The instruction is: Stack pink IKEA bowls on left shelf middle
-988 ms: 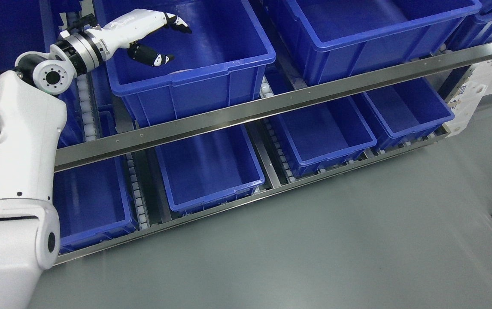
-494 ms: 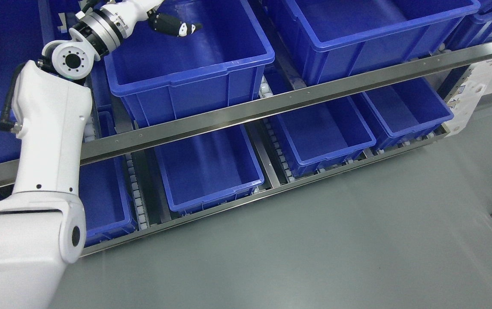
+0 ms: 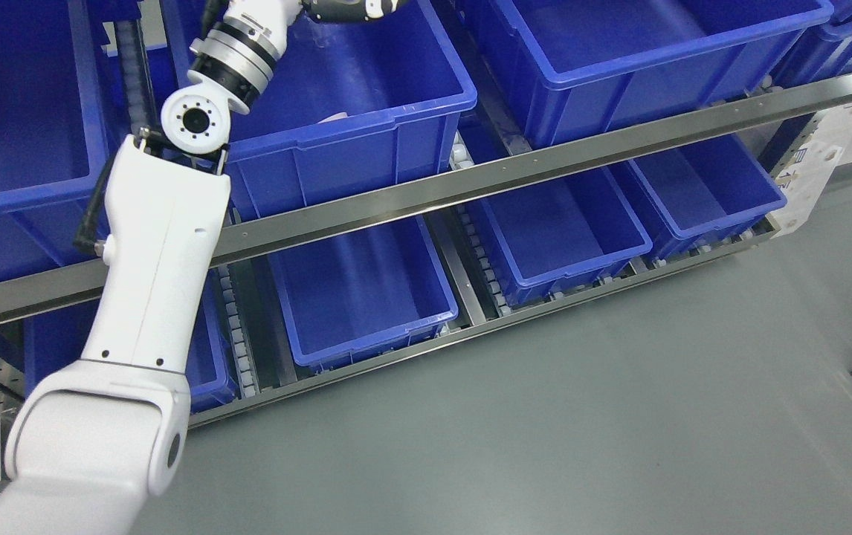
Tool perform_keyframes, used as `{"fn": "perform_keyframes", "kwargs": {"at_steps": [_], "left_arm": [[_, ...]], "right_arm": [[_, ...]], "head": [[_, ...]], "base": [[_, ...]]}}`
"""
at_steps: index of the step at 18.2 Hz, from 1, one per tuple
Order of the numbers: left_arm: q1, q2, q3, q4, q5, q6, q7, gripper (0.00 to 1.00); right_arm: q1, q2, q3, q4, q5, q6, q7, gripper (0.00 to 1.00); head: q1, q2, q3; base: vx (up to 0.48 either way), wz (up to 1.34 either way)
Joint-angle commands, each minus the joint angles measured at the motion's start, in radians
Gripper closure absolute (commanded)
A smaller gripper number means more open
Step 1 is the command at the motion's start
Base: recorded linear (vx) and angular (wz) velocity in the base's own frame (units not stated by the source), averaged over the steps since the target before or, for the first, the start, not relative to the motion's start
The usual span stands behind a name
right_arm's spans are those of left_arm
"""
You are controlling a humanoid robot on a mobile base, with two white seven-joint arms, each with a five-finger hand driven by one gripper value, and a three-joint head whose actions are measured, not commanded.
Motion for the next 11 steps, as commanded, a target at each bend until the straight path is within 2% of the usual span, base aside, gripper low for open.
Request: {"fn": "perform_keyframes", "kwargs": {"at_steps": [1,4,6,9,11], "left_arm": [[0.176,-0.02,-0.331,-0.36,0.24,0.067,0.151,0.0],[0.334,-0.02,-0.379,-0.503,0.251,0.056,0.17,0.0],[0.417,-0.02,-0.412,-0.578,0.271,-0.003,0.168,0.0],[0.575,-0.02,-0.506,-0.617,0.271,-0.062,0.168,0.0],[0.681,-0.02,-0.497,-0.619,0.27,-0.109,0.173,0.0]], "right_arm": [[0.029,-0.017,-0.011,-0.034,0.0,-0.001,0.0,0.0],[0.029,-0.017,-0.012,-0.034,0.0,0.001,0.0,0.0],[0.029,-0.017,-0.012,-0.034,0.0,-0.001,0.0,0.0],[0.029,-0.017,-0.011,-0.034,0.0,0.001,0.0,0.0],[0.029,-0.017,-0.011,-0.034,0.0,-0.001,0.0,0.0]], "head": [[0.0,0.0,0.0],[0.0,0.0,0.0],[0.0,0.0,0.0],[0.0,0.0,0.0],[0.0,0.0,0.0]], "base": [[0.0,0.0],[0.0,0.0],[0.0,0.0],[0.0,0.0],[0.0,0.0]]}}
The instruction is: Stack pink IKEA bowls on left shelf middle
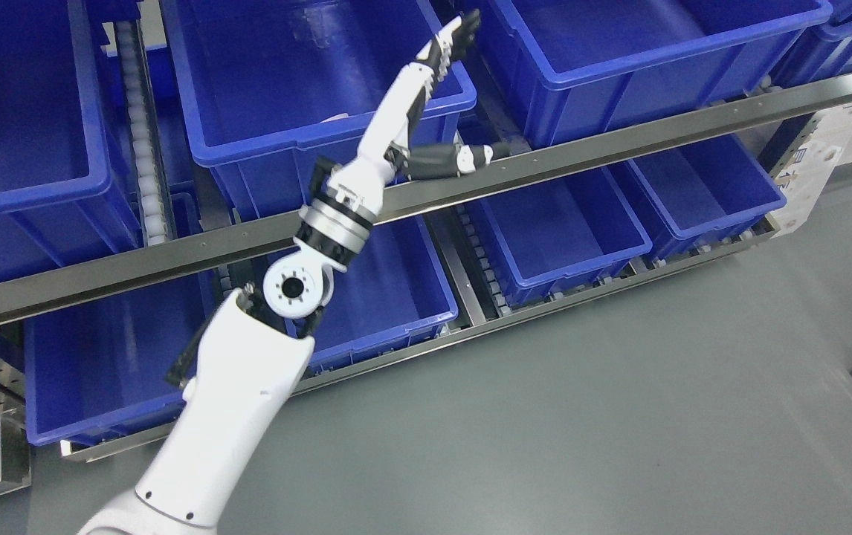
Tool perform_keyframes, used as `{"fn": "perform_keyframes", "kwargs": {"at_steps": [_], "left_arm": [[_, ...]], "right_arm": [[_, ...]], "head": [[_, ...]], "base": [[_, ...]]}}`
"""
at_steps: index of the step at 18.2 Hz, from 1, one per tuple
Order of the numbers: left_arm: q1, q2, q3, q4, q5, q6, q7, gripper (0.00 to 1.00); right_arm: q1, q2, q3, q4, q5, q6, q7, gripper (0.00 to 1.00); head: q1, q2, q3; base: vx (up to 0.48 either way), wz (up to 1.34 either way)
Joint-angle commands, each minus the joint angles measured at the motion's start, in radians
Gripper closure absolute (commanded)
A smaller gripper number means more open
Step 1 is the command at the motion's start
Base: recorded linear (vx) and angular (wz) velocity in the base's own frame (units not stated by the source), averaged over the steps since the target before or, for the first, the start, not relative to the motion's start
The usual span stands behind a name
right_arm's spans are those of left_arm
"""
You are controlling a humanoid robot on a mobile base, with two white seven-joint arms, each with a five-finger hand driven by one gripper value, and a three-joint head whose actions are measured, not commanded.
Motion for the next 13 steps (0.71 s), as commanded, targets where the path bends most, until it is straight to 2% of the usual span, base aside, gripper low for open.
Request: {"fn": "perform_keyframes", "kwargs": {"at_steps": [1,6,10,13], "left_arm": [[0.273,0.005,-0.188,-0.246,0.032,-0.066,0.01,0.0],[0.425,0.005,-0.002,-0.246,0.032,-0.112,0.015,0.0],[0.626,0.005,0.094,-0.245,0.032,-0.213,0.01,0.0],[0.703,0.005,0.22,-0.237,0.037,-0.215,0.01,0.0]], "right_arm": [[0.029,-0.017,-0.011,-0.034,-0.057,-0.001,0.0,0.0],[0.029,-0.017,-0.011,-0.034,-0.057,-0.003,0.0,0.0],[0.029,-0.017,-0.011,-0.034,-0.057,-0.001,0.0,0.0],[0.029,-0.017,-0.012,-0.034,-0.057,-0.003,0.0,0.0]], "head": [[0.0,0.0,0.0],[0.0,0.0,0.0],[0.0,0.0,0.0],[0.0,0.0,0.0]], "base": [[0.0,0.0],[0.0,0.0],[0.0,0.0],[0.0,0.0]]}}
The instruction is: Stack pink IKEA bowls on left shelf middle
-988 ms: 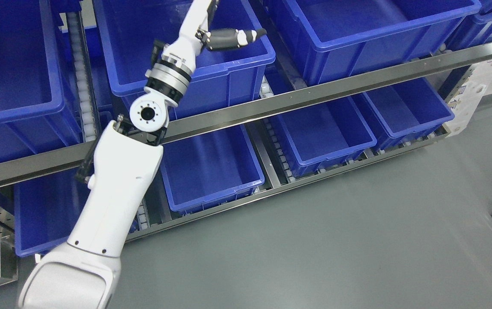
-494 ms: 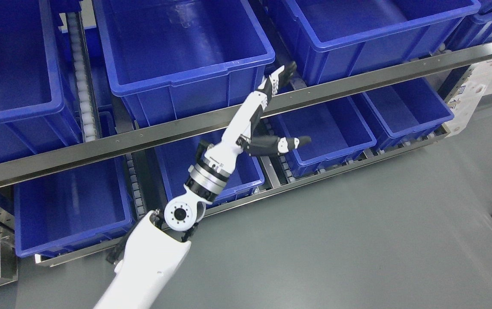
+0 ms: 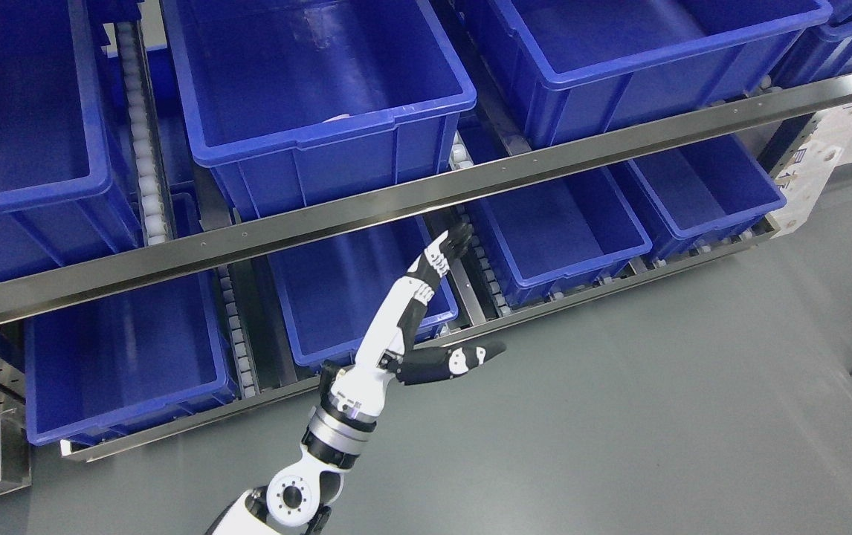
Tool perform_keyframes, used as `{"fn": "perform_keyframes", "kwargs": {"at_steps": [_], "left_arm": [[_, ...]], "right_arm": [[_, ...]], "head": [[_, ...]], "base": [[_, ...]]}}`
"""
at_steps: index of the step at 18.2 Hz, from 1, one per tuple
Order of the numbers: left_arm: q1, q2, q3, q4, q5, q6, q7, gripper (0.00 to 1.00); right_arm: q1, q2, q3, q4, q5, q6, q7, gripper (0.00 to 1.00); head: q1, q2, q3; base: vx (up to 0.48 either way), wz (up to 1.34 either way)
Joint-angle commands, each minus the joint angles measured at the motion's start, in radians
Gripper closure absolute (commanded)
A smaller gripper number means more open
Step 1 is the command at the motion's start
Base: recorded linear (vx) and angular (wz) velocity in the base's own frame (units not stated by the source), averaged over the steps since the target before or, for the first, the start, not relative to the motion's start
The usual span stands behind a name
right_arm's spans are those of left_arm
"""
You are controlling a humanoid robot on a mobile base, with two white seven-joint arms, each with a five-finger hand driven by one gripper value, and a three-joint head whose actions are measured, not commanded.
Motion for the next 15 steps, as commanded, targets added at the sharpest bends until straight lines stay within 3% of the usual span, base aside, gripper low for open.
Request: {"fn": "perform_keyframes", "kwargs": {"at_steps": [1,5,10,15], "left_arm": [[0.18,0.014,0.228,-0.046,0.011,-0.006,0.001,0.0],[0.191,0.014,0.325,-0.02,0.037,0.066,0.012,0.0],[0.203,0.014,0.459,-0.018,0.04,0.078,0.003,0.0],[0.203,0.014,0.457,-0.015,0.04,0.092,0.001,0.0]], "right_arm": [[0.029,-0.017,-0.012,-0.034,-0.007,0.001,0.001,0.0],[0.029,-0.017,-0.011,-0.034,-0.007,0.001,0.001,0.0],[0.029,-0.017,-0.012,-0.034,-0.007,0.0,0.001,0.0],[0.029,-0.017,-0.011,-0.034,-0.007,0.0,0.001,0.0]], "head": [[0.0,0.0,0.0],[0.0,0.0,0.0],[0.0,0.0,0.0],[0.0,0.0,0.0]], "base": [[0.0,0.0],[0.0,0.0],[0.0,0.0],[0.0,0.0]]}}
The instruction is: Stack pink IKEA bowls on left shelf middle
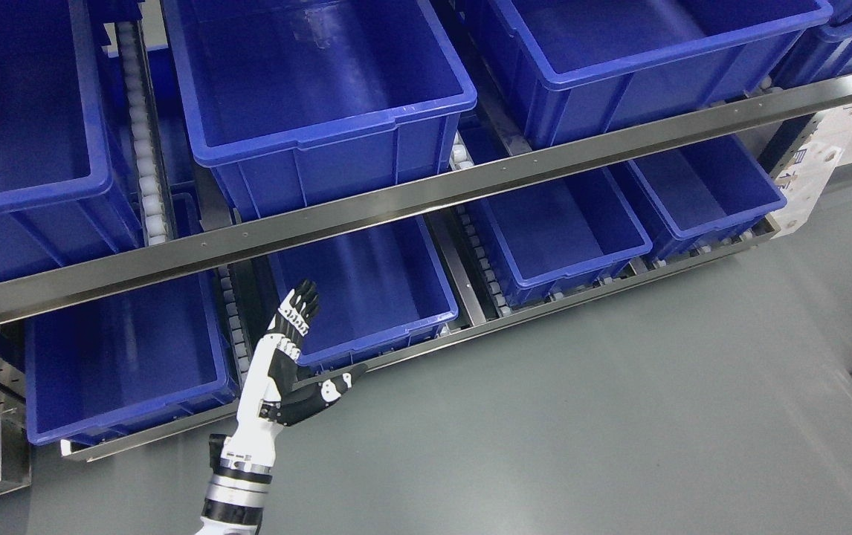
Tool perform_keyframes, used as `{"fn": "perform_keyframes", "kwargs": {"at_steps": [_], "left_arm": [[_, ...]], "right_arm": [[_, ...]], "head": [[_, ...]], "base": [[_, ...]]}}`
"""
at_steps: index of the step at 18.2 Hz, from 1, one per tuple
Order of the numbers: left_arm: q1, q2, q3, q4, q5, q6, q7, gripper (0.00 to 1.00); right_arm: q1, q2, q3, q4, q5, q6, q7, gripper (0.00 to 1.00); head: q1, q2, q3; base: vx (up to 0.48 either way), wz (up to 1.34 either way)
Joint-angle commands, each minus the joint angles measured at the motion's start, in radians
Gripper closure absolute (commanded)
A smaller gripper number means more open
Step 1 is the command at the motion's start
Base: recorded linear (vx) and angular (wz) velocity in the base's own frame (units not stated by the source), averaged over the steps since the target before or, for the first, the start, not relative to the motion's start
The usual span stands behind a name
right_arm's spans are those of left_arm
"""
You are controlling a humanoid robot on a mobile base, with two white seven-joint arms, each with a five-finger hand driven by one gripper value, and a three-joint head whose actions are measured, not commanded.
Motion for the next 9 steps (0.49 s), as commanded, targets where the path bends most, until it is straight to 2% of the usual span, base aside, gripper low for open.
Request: {"fn": "perform_keyframes", "kwargs": {"at_steps": [1,9], "left_arm": [[0.012,0.017,0.153,0.001,0.004,0.012,-0.001,0.0],[0.014,0.017,0.176,-0.001,0.004,0.009,-0.001,0.0]], "right_arm": [[0.029,-0.017,-0.011,-0.034,0.0,0.002,0.001,0.0],[0.029,-0.017,-0.011,-0.034,0.0,0.002,0.001,0.0]], "head": [[0.0,0.0,0.0],[0.0,0.0,0.0]], "base": [[0.0,0.0],[0.0,0.0]]}}
